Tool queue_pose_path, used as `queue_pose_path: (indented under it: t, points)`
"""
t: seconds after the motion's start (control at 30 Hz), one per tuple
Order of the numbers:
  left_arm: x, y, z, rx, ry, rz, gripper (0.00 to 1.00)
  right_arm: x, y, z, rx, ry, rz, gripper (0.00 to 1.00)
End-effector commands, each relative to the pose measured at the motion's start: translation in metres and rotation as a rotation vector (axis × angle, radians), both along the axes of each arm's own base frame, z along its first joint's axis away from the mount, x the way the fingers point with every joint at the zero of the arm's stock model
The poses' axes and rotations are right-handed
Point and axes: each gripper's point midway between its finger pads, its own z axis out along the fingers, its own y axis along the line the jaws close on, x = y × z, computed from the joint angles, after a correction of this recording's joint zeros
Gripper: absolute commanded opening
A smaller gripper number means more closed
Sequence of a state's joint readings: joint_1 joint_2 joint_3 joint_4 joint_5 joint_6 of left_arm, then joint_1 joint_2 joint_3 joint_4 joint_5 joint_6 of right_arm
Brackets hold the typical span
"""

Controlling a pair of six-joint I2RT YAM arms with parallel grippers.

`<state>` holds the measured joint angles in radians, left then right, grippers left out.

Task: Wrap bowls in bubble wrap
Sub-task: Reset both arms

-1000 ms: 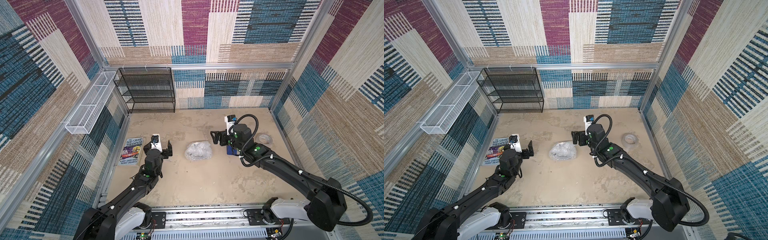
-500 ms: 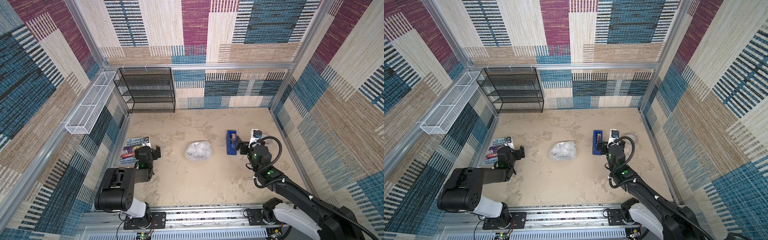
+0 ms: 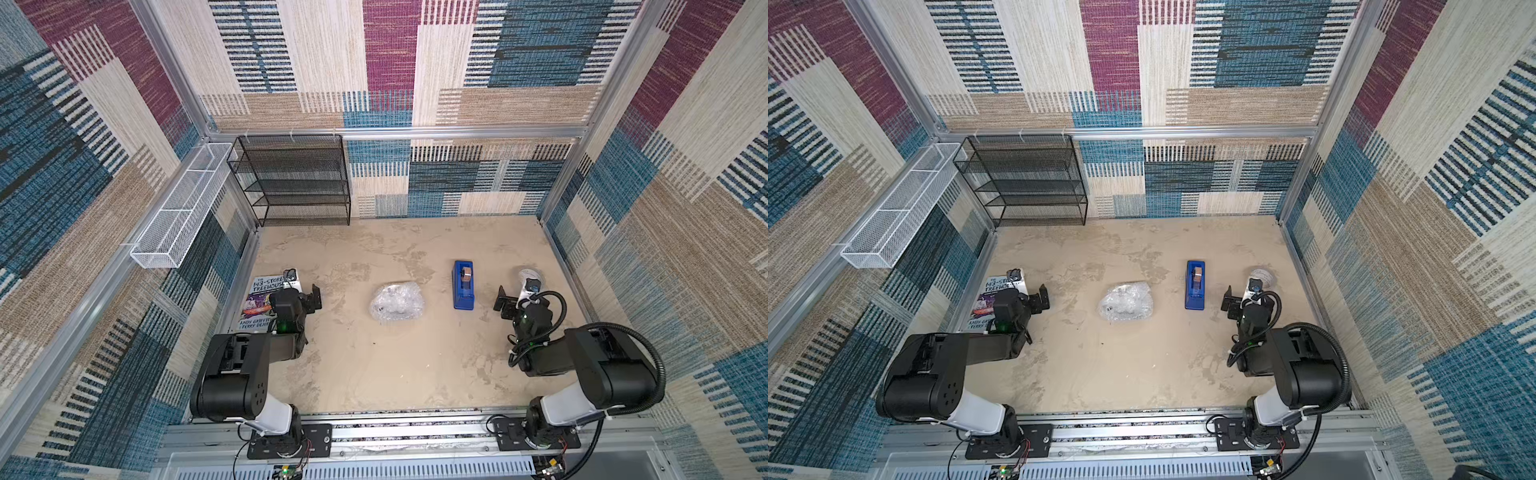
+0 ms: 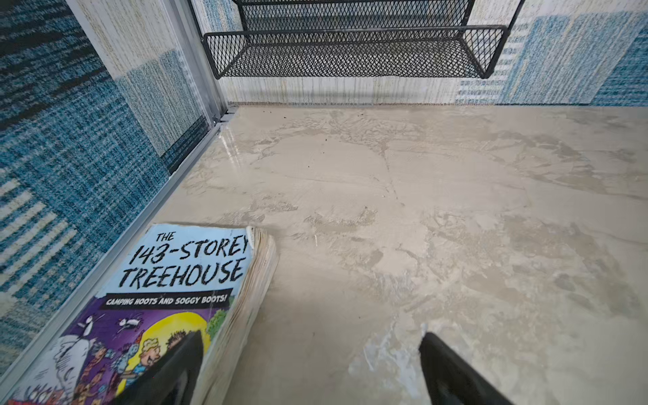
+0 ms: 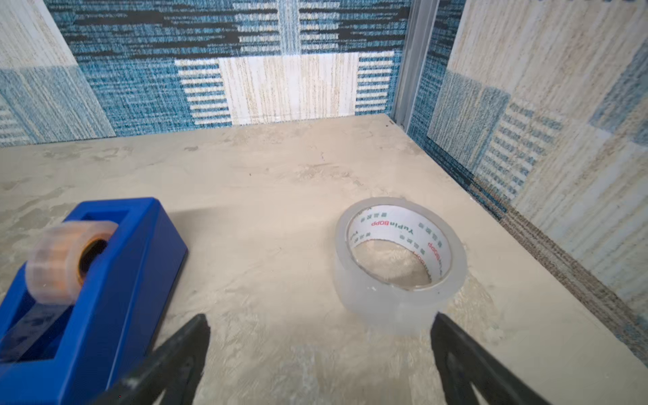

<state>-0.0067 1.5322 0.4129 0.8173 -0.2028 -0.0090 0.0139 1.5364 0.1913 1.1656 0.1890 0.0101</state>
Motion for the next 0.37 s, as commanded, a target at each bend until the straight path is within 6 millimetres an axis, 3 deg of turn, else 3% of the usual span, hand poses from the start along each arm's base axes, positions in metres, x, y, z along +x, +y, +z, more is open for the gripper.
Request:
queue_pose_path:
  t: [0.0, 0.33]
  points:
    - [0.0027, -0.0008, 0.0027, -0.018, -0.013, -0.001, 0.99, 0.0078, 0.0132, 0.0364, -0.004, -0.146, 0.077, 0.99]
    - [0.0024, -0.0004, 0.003, -0.038, -0.019, -0.015, 1.0, 0.007, 0.0132, 0.0371, -0.005, -0.148, 0.077, 0.99]
